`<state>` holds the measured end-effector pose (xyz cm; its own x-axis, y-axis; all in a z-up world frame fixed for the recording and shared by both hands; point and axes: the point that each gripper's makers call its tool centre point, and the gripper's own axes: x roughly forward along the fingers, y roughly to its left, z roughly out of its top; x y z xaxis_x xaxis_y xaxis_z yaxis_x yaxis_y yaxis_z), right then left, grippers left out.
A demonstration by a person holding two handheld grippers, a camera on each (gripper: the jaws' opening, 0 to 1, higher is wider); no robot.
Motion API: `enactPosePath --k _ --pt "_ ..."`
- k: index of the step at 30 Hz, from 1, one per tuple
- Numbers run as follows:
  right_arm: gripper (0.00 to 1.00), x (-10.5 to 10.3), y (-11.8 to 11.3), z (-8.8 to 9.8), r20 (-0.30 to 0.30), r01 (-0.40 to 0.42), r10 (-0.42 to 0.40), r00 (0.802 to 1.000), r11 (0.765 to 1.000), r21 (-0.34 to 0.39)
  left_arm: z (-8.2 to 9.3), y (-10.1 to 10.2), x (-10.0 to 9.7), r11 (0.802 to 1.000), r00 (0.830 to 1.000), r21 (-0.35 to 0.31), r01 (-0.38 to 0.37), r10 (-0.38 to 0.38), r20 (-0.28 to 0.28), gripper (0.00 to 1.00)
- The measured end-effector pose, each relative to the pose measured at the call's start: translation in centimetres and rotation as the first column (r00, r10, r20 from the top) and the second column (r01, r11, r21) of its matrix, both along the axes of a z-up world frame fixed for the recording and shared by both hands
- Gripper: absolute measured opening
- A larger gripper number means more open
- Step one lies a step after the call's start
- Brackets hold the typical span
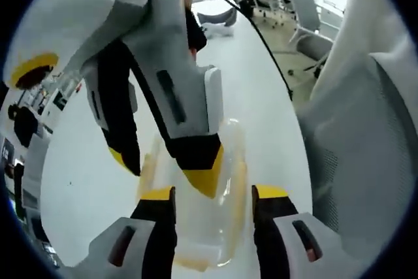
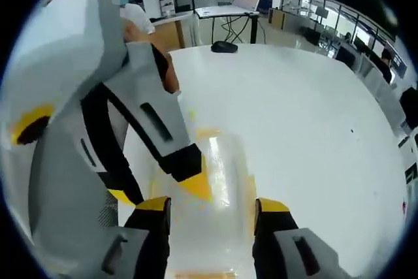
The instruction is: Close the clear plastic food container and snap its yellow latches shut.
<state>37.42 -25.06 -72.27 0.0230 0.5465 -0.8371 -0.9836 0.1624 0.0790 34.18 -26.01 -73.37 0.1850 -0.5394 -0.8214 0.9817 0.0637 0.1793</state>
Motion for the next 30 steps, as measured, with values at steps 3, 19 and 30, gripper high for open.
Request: enactPosePath --k 3,19,30 --pt "0.53 -0.1 -0.4 0.1 0.014 0.005 -0.005 1.000 1.000 0.007 0.2 0.4 0.2 0.999 0.999 -0.021 -0.032 0.031 -0.018 0.46" --pt "0.59 -1.1 -1.0 2.2 0.059 0.092 -0.101 0.993 0.985 0.149 2.6 2.8 1.9 0.975 0.985 -0.138 -0.172 0.167 -0.048 0.54" --pt "0.70 -1.4 -2.6 2.7 0.081 0.155 -0.177 0.981 0.961 0.227 2.8 4.2 2.0 0.957 0.974 -0.180 -0.225 0.214 -0.078 0.63"
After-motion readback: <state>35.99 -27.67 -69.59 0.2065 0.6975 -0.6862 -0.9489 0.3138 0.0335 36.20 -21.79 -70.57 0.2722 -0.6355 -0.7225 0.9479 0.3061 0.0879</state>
